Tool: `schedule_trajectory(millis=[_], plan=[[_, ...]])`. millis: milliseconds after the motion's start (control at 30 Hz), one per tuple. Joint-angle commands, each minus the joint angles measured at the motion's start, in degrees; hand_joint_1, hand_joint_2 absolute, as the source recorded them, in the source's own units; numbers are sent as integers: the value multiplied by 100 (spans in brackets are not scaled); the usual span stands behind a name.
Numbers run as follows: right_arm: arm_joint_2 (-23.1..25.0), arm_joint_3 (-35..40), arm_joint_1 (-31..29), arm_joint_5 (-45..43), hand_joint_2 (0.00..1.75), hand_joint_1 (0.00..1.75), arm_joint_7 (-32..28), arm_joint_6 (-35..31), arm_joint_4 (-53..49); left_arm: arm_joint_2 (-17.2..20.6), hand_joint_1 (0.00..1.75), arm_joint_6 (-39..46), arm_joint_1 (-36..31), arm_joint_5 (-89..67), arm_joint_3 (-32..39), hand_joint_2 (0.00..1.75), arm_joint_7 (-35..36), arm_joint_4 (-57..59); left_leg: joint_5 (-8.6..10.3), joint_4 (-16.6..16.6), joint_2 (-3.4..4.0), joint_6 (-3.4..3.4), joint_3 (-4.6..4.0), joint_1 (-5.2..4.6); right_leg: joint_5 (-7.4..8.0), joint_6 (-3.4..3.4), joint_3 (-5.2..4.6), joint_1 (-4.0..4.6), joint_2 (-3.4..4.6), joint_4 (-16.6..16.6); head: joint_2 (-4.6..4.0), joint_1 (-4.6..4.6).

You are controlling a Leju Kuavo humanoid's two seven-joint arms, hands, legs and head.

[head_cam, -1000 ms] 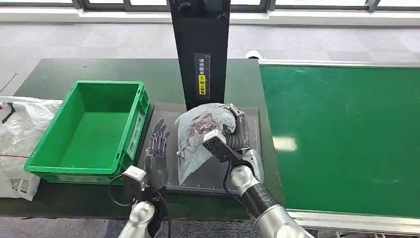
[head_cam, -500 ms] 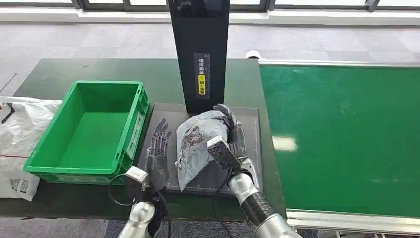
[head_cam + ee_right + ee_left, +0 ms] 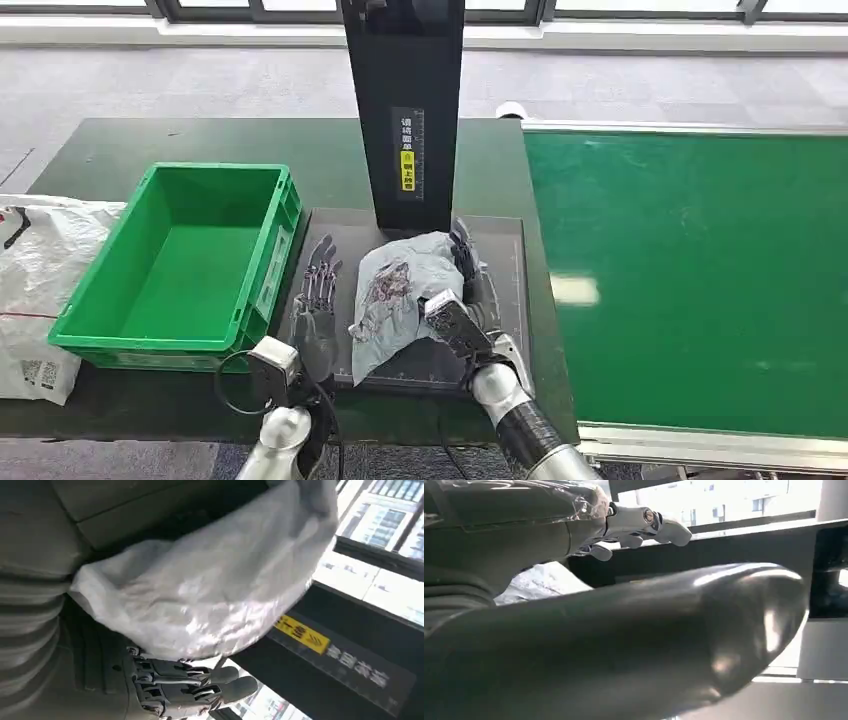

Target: Moved the parcel from conveyor to table for the left to box.

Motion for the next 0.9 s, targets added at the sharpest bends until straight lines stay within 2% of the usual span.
schedule_trajectory(millis=[33,167,267,800,833,900], plan=[[-560,-161,2184,1923,175,0,1609,832,-3558,-165,0,576,702,-361,-101,0,664,-692,-1,-17,-37,4,13,0,-12,1,28,1,-37,-21,0,0],[-594,-523,2780,2142,175,0,1681,975,-4504,-82,0,208,683,-364,-149,0,763,-716,-10,-12,-27,3,6,-5,-18,-3,18,-3,-31,-12,0,0],[-646,-657,3085,2231,175,0,1701,979,-4831,-23,0,191,678,-604,-205,0,777,-681,-7,-9,-32,2,-7,-6,-16,-2,4,-4,-34,-8,0,0],[-605,-690,3058,2242,175,0,1684,1002,-4790,-51,0,187,680,-638,-179,0,771,-662,-7,-20,-5,4,13,-3,-6,-2,19,-2,-8,-24,0,0],[-594,-725,3079,2266,175,0,1731,964,-4803,260,0,0,510,-1342,-605,0,929,-516,-7,-12,-6,1,4,-4,-7,-3,9,-3,-8,-13,0,0],[-608,-812,3287,2294,175,0,1728,987,-5058,110,0,-172,374,-1510,-552,0,916,-238,-4,-14,-17,1,4,-6,-9,-3,12,-4,-19,-13,0,0]])
